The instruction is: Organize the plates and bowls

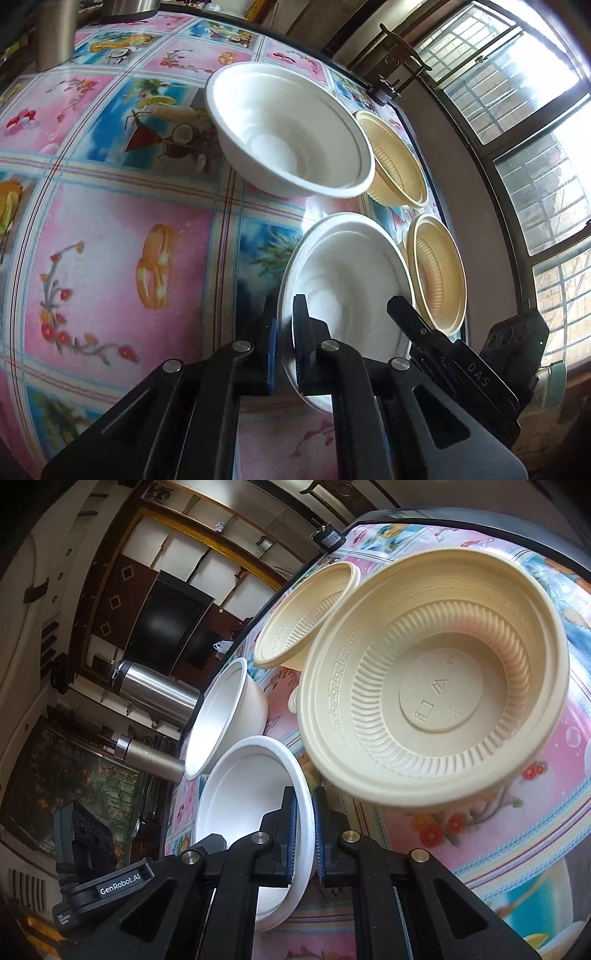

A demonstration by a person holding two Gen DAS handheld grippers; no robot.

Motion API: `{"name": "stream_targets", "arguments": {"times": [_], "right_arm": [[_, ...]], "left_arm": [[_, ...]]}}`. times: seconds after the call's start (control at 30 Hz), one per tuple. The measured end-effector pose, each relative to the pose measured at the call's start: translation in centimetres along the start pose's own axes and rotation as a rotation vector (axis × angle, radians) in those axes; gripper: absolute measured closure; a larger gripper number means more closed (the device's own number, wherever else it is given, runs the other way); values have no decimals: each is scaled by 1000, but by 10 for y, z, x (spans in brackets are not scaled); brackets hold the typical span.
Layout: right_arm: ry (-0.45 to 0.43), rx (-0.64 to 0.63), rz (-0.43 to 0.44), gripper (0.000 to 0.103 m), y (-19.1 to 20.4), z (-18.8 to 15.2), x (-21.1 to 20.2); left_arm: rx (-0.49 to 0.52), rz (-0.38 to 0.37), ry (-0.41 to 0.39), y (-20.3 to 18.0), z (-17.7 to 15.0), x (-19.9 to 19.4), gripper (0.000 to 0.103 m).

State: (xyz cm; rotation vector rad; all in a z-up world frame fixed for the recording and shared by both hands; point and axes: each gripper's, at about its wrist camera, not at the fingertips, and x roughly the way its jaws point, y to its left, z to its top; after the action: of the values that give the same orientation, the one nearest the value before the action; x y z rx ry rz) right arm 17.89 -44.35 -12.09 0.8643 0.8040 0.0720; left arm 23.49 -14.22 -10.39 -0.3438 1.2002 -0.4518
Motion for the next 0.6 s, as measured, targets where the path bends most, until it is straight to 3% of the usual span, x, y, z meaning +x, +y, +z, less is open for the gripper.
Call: {"name": "stream_targets", "arguments": {"times": [0.2,0.6], "right_arm": [[26,30,47,94,6,-25,2],[98,-47,112,94,50,-100,0]], "left_arm": [[-13,48,-27,14,-25,-25,98],[-58,131,-96,64,-81,-93,97]]}}
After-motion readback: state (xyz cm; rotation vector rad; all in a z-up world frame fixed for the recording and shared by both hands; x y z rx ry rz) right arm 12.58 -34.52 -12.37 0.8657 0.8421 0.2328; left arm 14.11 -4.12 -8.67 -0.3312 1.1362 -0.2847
